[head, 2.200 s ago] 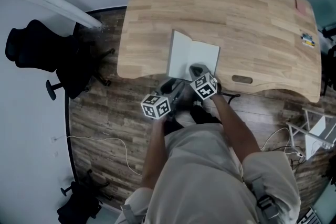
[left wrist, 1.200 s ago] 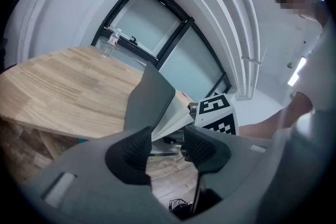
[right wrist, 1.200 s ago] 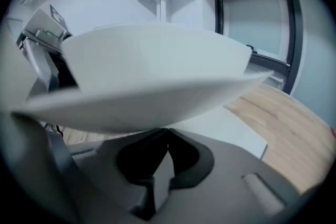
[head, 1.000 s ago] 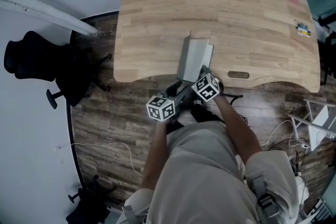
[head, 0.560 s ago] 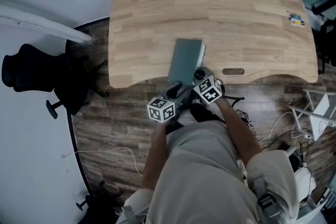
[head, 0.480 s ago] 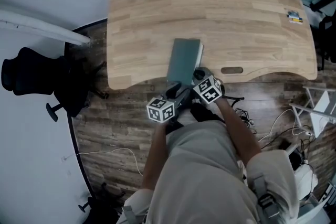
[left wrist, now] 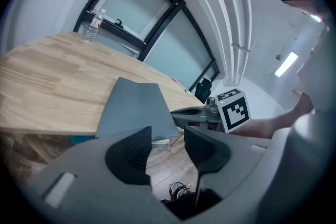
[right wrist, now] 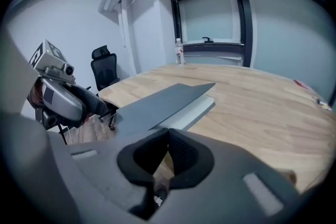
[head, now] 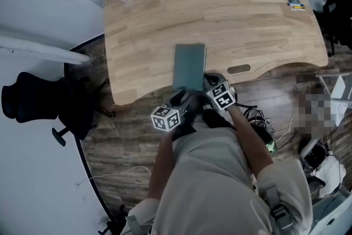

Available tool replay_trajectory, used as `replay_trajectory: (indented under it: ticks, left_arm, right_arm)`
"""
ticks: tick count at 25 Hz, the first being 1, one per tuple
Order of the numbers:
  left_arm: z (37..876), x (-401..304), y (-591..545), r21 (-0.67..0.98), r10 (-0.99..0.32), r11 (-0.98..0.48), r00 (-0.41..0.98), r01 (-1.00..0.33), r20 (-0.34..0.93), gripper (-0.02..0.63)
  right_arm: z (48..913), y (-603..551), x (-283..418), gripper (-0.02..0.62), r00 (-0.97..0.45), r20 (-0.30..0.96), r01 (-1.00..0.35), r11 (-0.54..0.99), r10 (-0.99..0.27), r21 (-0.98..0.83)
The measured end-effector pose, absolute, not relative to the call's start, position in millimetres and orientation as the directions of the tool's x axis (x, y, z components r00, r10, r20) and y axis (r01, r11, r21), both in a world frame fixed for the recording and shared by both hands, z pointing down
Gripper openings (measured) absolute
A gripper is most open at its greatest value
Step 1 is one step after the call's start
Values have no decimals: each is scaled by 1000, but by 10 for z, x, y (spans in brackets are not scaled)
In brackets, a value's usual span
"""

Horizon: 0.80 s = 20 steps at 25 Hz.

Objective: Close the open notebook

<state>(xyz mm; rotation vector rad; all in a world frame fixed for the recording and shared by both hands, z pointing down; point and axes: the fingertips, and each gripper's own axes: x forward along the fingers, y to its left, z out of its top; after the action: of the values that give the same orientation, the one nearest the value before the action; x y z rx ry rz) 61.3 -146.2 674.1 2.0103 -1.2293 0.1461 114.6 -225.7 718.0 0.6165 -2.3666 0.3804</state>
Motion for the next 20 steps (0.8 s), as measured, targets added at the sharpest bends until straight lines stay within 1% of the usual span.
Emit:
replay_trajectory:
  ticks: [5,9,13,15,17,20]
  left_arm:
    - [6633,449,-1472,499,-703,-301,543,-813,460,202]
    - [6511,303,-1374,399,-696,-358,526,-844,489,202]
    - [6385,55,-1269,329,-692,-401,518,-855,502,202]
    - [6313,-96,-1235,317,-702,-402,512,-859,495,202]
    - [6248,-220,-1195,311,-716,-396,502,-864,484,202]
    - [6149,-336,-1149,301,-743,-379,481,-875,465,202]
  right_arm:
    - [7116,-2112,1260,2,-618,678,-608,788,-398,-91]
    - [6940,-1875,1314,2,-553,704,-623,782,-444,4]
    - [6730,-1752,1240,2,-531,674,-710,704,-513,-25]
    - [6567,-1795,1214,2,-511,650,-769,637,-563,-53]
    - [6404,-1879,1256,2,-464,623,-841,535,-630,-86]
    - [6206,-1905,1490,2,-333,582,-943,275,-742,-189]
